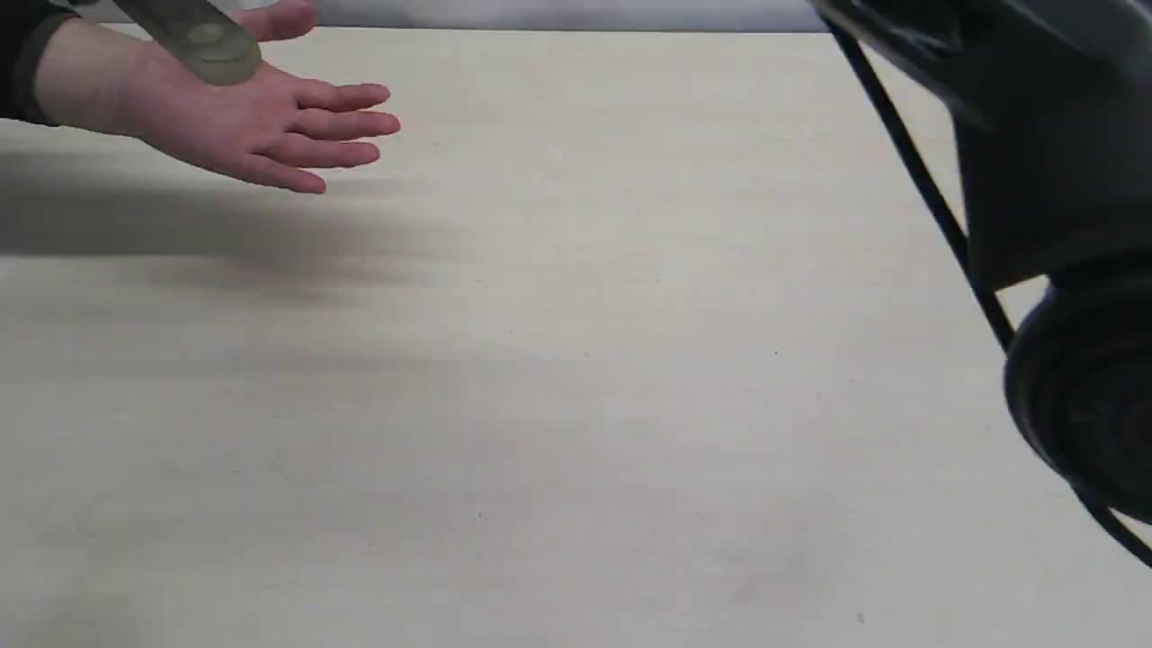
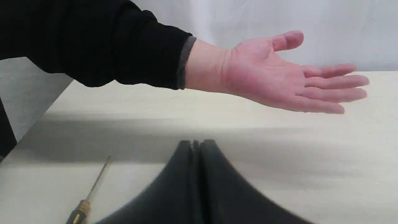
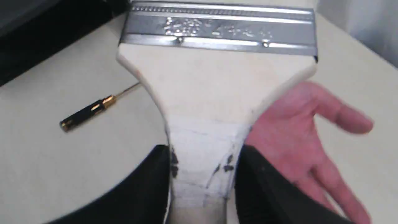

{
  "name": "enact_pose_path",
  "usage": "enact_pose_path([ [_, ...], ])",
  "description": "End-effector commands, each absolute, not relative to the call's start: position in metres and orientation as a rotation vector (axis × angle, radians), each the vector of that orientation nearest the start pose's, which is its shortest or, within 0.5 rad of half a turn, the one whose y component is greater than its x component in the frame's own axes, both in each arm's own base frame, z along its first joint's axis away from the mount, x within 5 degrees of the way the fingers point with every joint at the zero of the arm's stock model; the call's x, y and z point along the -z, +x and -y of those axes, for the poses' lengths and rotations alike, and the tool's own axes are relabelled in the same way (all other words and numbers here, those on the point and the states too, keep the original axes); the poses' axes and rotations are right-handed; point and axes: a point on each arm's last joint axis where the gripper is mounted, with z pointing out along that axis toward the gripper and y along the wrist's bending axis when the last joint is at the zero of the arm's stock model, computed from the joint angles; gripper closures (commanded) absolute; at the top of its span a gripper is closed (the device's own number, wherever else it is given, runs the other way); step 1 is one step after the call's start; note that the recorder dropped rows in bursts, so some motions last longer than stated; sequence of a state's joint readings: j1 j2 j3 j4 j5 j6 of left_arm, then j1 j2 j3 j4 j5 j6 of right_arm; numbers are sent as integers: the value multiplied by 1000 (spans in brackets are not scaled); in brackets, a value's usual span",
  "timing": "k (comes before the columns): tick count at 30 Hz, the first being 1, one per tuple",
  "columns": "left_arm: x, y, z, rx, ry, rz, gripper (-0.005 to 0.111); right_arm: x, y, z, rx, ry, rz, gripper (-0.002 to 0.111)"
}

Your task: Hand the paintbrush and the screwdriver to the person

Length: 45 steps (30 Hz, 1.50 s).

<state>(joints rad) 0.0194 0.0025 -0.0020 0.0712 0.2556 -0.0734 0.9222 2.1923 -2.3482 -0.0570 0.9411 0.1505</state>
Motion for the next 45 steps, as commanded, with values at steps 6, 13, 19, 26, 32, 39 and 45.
enact_pose_path([
  [6, -191, 55, -2, -16, -30, -1732, 107, -280, 346, -421, -345, -915, -2085, 99],
  [13, -191, 55, -2, -16, -30, -1732, 107, -225, 359, -425, -297, -934, -2206, 63],
  [19, -191, 55, -2, -16, -30, -1732, 107, -232, 355, -414, -203, -973, -2268, 55],
  [26, -191, 55, -2, -15, -31, -1733, 107, -272, 340, -379, 65, -1037, -2383, 89],
  [32, -191, 55, -2, -15, -31, -1733, 107, -320, 323, -370, -37, -1067, -2303, 104],
  [39, -191, 55, -2, -15, -31, -1733, 107, -374, 298, -358, -237, -1041, -2247, 104],
  [45, -191, 55, -2, -15, -31, -1733, 107, -426, 264, -345, -211, -1065, -2087, 104],
])
